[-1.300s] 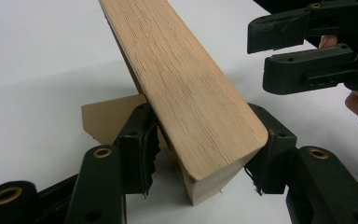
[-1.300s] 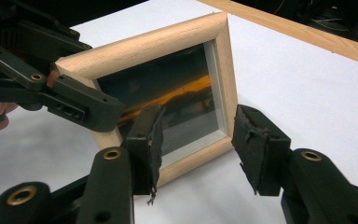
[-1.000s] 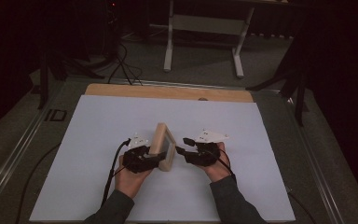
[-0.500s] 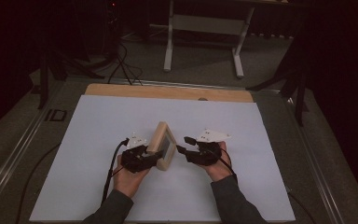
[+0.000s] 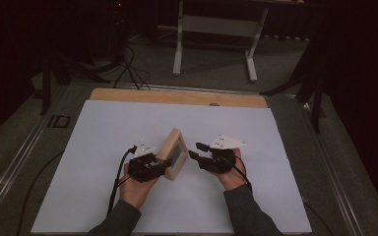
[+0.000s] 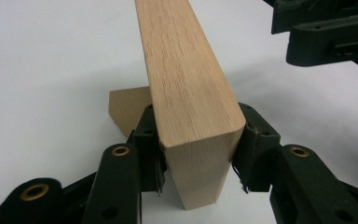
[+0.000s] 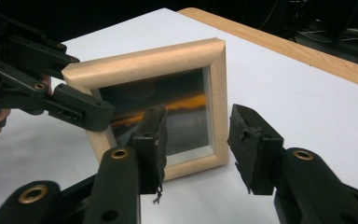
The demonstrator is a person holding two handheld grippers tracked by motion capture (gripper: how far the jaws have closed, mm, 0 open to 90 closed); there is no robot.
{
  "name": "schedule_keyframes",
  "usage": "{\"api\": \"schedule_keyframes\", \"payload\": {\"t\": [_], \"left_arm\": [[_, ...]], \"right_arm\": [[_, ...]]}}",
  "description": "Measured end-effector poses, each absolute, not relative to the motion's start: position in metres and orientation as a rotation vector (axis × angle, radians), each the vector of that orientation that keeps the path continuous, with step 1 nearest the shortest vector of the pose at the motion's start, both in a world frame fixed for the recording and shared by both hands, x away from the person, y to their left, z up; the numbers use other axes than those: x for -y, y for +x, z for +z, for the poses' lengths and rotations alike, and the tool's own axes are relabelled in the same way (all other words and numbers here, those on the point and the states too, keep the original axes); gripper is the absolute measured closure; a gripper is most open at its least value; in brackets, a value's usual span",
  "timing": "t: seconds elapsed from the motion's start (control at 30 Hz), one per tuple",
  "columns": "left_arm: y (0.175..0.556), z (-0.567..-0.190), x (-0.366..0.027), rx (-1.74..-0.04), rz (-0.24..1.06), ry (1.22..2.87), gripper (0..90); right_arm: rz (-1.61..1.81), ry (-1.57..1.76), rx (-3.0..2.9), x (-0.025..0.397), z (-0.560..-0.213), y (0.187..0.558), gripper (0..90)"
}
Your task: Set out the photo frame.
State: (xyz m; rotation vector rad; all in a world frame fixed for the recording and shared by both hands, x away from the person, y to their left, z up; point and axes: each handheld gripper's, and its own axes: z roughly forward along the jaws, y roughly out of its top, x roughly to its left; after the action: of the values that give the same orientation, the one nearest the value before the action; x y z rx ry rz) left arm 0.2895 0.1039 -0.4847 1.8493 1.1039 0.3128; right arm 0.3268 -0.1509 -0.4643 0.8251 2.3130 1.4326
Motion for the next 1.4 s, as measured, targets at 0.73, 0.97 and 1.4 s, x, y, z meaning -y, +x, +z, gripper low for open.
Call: {"api": "schedule_keyframes", "payload": {"t": [0.73,0.97,1.4], "left_arm": [[0.279,-0.482,-0.092,-0.948,0.358,1.942,60.9],[0.275,-0.482,-0.087,-0.898,0.359,1.966,60.9],[0.273,-0.484,-0.082,-0.851,0.360,1.977,60.8]], "right_arm": [[1.480,0.764,-2.208,0.159,-0.453,0.321,90.0],[1.478,0.777,-2.186,0.162,-0.452,0.322,90.0],[1.467,0.800,-2.170,0.162,-0.451,0.325,90.0]]}}
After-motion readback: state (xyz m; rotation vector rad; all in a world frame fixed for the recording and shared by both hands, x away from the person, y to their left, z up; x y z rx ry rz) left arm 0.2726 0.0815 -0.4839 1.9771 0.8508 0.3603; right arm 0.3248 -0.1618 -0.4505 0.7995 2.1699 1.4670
